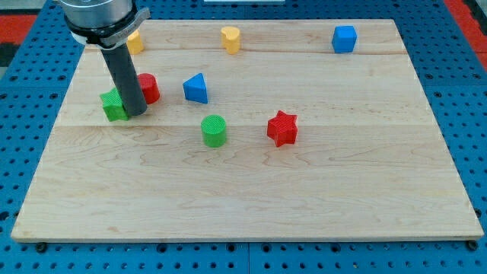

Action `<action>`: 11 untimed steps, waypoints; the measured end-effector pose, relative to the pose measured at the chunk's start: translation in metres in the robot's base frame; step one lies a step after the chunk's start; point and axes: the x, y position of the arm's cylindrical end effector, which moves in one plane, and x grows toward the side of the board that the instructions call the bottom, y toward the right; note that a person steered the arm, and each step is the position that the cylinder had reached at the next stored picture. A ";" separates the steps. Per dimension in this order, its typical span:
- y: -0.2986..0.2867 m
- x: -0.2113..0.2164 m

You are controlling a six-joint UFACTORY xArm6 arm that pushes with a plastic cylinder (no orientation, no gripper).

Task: Move the blue triangle to the top right of the red star

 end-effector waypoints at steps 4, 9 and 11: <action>0.068 -0.044; 0.307 -0.045; 0.299 -0.054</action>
